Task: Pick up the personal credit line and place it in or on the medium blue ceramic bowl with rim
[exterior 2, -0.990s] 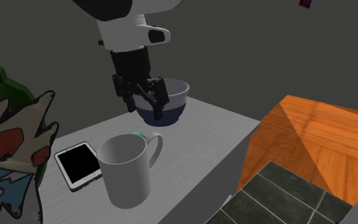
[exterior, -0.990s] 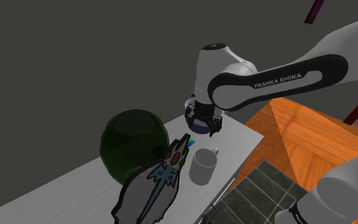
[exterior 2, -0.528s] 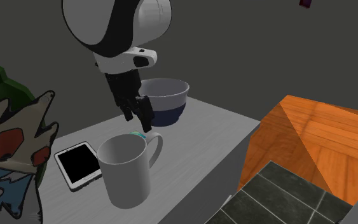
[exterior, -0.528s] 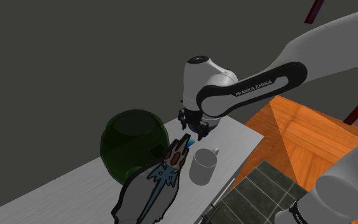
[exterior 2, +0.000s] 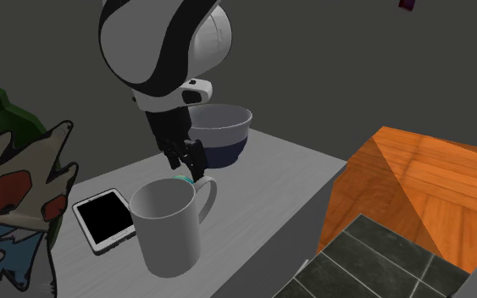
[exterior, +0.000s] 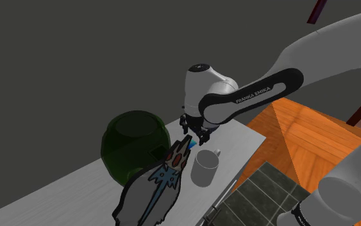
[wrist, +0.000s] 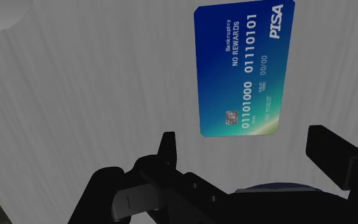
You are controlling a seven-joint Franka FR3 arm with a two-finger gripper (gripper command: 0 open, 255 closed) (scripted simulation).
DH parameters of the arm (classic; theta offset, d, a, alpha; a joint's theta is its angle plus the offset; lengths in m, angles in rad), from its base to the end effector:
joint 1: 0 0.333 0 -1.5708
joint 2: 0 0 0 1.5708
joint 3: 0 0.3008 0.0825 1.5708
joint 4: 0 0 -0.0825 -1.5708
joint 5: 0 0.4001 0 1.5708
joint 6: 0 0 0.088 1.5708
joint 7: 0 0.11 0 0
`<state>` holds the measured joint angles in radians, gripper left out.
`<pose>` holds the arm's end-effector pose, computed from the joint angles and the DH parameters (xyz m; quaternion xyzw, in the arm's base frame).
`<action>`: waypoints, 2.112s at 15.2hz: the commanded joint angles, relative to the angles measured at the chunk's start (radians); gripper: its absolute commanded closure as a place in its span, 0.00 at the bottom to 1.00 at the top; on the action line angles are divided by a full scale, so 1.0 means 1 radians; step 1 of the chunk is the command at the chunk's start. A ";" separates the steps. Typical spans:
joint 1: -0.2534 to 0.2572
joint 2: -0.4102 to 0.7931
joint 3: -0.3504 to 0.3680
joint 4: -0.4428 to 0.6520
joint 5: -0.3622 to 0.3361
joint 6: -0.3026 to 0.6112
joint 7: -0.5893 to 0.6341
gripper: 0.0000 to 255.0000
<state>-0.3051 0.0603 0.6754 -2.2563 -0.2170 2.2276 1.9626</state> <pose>0.4957 0.1853 0.3073 0.7456 -0.6623 0.0449 0.0588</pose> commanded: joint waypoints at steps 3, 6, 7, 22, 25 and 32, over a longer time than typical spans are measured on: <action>0.000 0.000 0.000 0.000 0.000 0.000 0.000 0.00; 0.000 0.001 0.000 0.000 -0.001 0.001 0.000 1.00; 0.000 0.001 0.000 0.000 -0.001 0.001 0.001 1.00; -0.005 -0.085 0.001 0.049 0.078 -0.108 -0.067 1.00; -0.005 -0.109 -0.001 0.070 0.098 -0.145 -0.085 1.00; -0.005 -0.155 -0.009 0.126 0.133 -0.235 -0.120 1.00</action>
<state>-0.3098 -0.0860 0.6686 -2.1359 -0.0899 2.0054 1.8486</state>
